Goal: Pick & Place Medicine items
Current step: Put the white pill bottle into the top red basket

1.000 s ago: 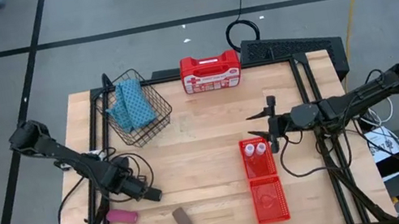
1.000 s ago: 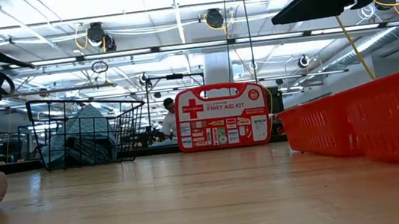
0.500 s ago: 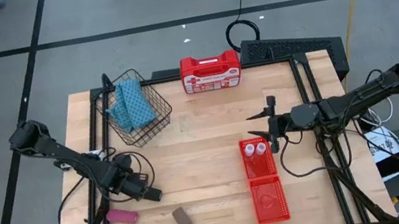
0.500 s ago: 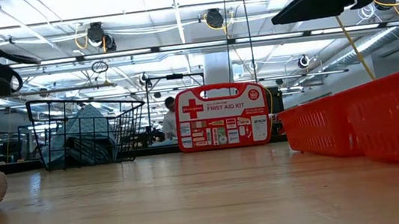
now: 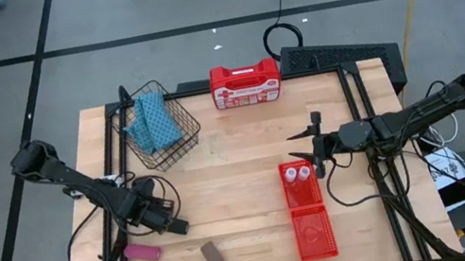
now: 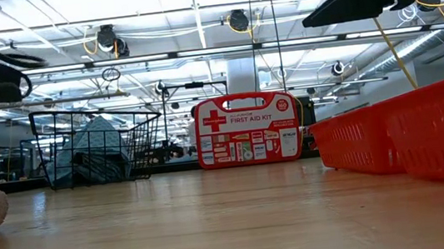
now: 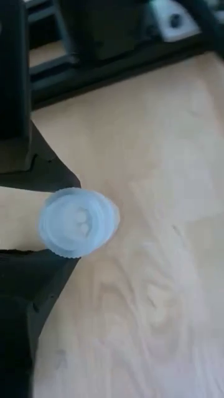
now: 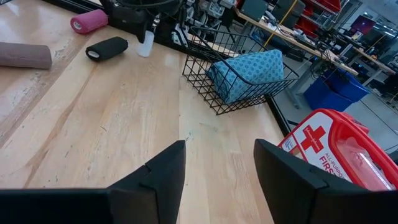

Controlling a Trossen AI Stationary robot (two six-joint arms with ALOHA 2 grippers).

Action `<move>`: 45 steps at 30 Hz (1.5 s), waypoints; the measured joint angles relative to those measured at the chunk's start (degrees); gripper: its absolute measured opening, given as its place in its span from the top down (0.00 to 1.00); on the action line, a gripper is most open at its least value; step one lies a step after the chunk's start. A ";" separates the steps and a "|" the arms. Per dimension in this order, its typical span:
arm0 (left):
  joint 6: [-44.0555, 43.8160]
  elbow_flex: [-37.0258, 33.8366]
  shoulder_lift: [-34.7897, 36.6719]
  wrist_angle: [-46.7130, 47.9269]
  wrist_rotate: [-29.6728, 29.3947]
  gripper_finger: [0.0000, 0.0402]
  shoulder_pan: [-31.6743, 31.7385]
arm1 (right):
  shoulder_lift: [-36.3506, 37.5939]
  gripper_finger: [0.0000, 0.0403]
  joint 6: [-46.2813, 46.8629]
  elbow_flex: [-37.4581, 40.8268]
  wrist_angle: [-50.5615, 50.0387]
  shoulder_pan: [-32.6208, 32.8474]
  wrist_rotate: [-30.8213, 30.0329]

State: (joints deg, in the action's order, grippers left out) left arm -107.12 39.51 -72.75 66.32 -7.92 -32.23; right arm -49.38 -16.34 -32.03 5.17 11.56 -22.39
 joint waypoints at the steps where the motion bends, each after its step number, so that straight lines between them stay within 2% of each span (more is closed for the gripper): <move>1: 1.21 0.00 0.00 -0.06 -1.27 0.66 0.00 | 0.00 0.56 -0.01 0.00 0.00 0.02 0.00; 6: 9.62 -0.02 0.00 -0.98 -9.78 0.62 0.00 | -0.01 0.56 0.00 0.00 0.00 0.00 -0.01; 10: 16.59 -0.02 0.00 -4.42 -12.63 0.56 0.28 | 0.01 0.57 0.19 0.00 0.00 0.02 -0.01; 13: 22.39 -0.04 0.00 -9.48 -11.88 0.56 1.89 | 0.02 0.57 0.19 0.00 0.10 0.00 0.00; 20: 42.91 -0.04 0.00 -26.97 -11.17 0.68 9.17 | 0.02 0.58 0.20 0.00 0.20 0.00 -0.02; 26: 55.02 -0.04 0.00 -33.11 -10.87 0.65 15.45 | 0.02 0.58 0.52 0.00 0.20 0.01 0.00; 32: 62.50 -0.04 0.00 -37.88 -9.87 0.66 20.91 | 0.02 0.58 0.57 0.00 0.20 0.00 0.00; 36: 67.49 -0.04 -0.02 -42.85 -6.40 0.68 23.68 | 0.02 0.58 0.59 0.00 0.22 0.00 -0.02; 41: 72.64 -0.01 -0.02 -47.72 -4.96 0.68 25.15 | 0.02 0.58 0.59 0.00 0.22 0.02 -0.02; 45: 74.03 1.48 -1.60 -47.83 -3.87 0.68 25.80 | 0.02 0.58 0.58 0.00 0.27 -0.01 -0.02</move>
State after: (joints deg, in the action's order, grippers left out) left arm -33.09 40.98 -74.35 18.49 -11.79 -6.42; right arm -49.36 -15.76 -32.03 5.44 11.55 -22.41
